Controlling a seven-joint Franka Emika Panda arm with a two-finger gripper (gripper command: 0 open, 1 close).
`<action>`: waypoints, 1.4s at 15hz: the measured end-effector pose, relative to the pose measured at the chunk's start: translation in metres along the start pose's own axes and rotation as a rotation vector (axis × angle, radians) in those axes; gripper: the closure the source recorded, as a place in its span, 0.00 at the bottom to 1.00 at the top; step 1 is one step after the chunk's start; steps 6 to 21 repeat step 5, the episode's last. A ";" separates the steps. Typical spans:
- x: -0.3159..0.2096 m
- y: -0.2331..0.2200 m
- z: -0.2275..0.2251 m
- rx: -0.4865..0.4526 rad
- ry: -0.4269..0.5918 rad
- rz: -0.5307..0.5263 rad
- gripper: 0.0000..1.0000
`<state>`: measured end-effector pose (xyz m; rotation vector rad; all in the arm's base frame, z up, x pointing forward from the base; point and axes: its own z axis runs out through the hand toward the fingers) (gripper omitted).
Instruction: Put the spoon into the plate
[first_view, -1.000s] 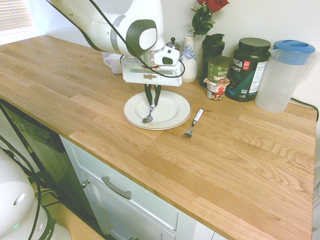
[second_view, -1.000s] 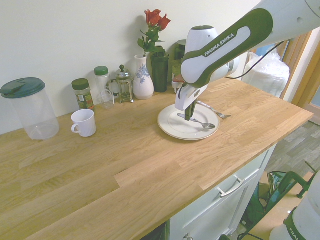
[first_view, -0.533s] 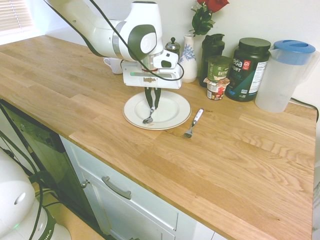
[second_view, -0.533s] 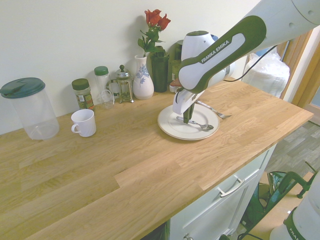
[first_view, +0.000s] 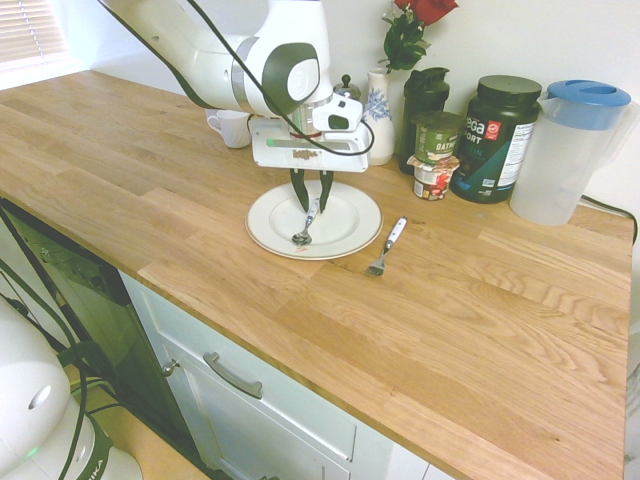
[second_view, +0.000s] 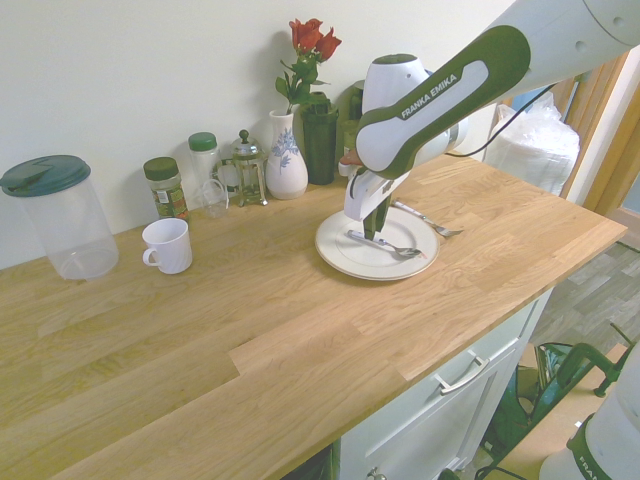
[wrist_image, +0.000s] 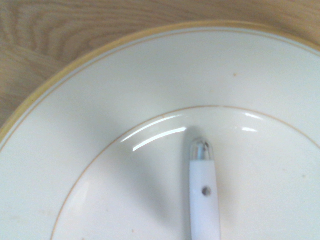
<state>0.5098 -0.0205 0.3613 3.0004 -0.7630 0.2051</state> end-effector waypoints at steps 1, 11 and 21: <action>0.002 0.001 -0.003 -0.004 -0.001 0.019 0.00; 0.009 0.006 -0.051 -0.070 -0.045 0.153 0.00; 0.009 0.006 -0.051 -0.070 -0.045 0.153 0.00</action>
